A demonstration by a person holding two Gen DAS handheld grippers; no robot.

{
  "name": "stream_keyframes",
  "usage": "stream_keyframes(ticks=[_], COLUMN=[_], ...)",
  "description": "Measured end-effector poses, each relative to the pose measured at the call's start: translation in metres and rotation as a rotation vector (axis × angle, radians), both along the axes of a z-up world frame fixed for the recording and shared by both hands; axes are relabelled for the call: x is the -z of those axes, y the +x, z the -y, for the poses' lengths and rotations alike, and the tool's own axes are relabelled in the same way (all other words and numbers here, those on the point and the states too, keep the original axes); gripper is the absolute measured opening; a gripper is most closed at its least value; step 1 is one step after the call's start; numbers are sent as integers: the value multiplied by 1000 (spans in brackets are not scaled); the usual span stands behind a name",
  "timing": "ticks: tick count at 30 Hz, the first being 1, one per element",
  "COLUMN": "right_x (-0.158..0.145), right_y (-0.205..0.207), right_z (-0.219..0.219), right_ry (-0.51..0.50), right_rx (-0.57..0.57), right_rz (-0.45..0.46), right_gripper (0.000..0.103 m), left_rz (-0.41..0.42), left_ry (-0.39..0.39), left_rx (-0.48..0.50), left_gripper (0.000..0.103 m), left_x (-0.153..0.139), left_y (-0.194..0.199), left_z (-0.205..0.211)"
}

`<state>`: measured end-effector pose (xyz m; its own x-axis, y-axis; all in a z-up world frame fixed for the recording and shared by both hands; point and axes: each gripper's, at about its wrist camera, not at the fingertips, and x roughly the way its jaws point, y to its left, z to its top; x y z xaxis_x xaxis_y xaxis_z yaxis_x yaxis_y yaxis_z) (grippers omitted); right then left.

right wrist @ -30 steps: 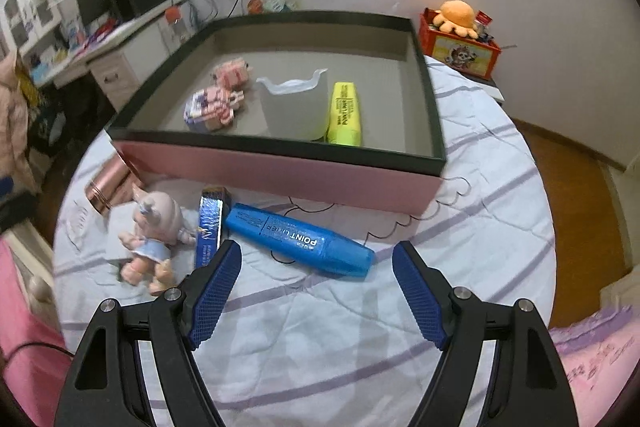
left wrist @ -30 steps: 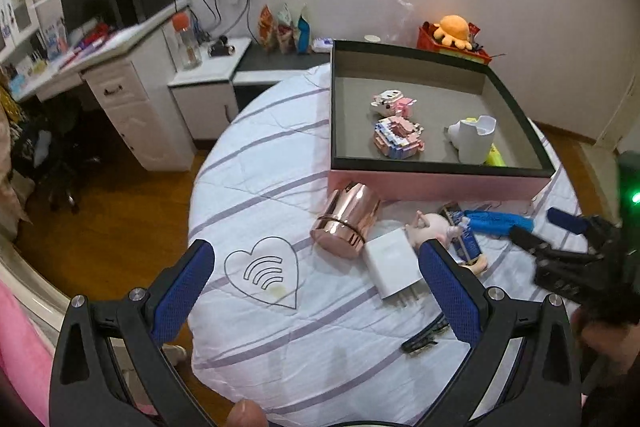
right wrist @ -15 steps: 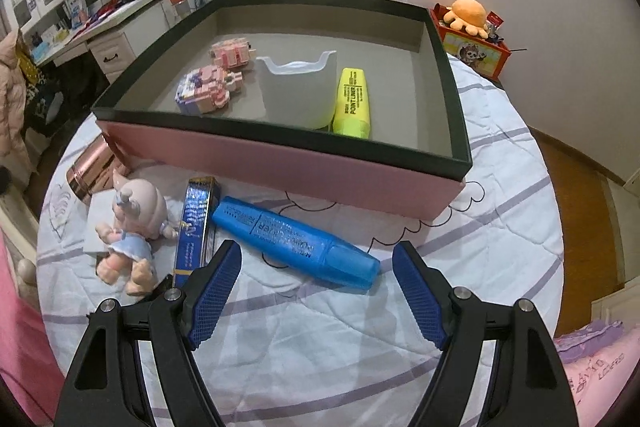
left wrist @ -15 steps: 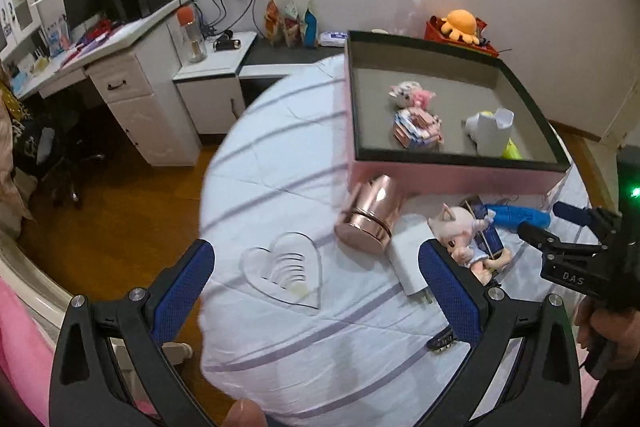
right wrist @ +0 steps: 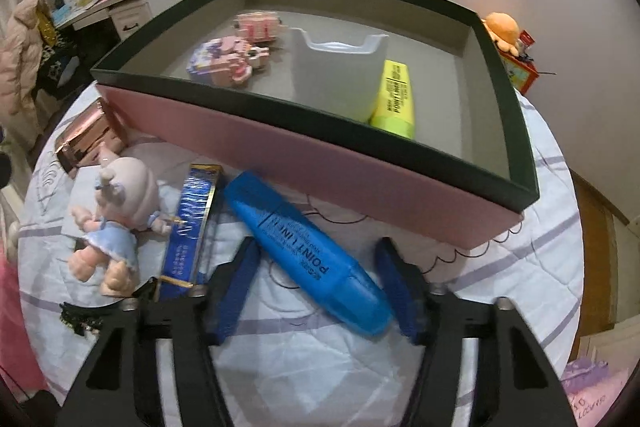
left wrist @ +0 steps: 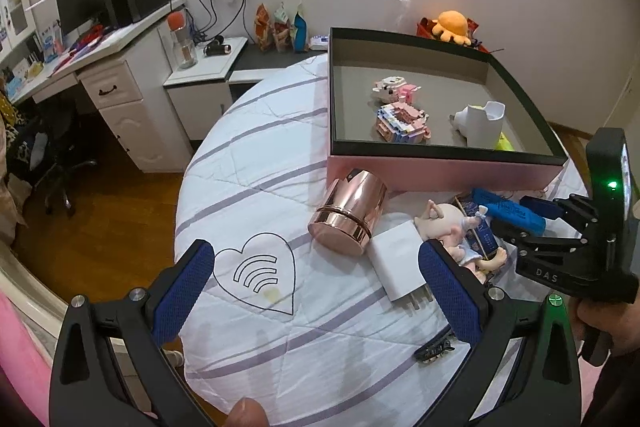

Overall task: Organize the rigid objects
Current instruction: 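Grasp the blue highlighter on the bed with the right gripper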

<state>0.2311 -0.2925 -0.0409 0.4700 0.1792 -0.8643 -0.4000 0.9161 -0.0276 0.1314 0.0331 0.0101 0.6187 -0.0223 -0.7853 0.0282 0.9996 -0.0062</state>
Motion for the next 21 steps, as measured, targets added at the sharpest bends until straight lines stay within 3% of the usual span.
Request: stream_keyframes(ticks=[6, 16, 21], right_x=[-2, 1, 0], right_y=[-9, -5, -6], right_z=[-6, -8, -5], right_ry=[11, 4, 26], right_rx=[-22, -28, -8], right_rz=[-12, -3, -5], right_gripper=[43, 48, 39], left_rz=[7, -42, -46], left_ry=[24, 26, 28], left_rx=[2, -2, 0], left_gripper=[103, 103, 103], left_x=[3, 14, 15], left_y=[1, 7, 7], left_z=[3, 6, 9])
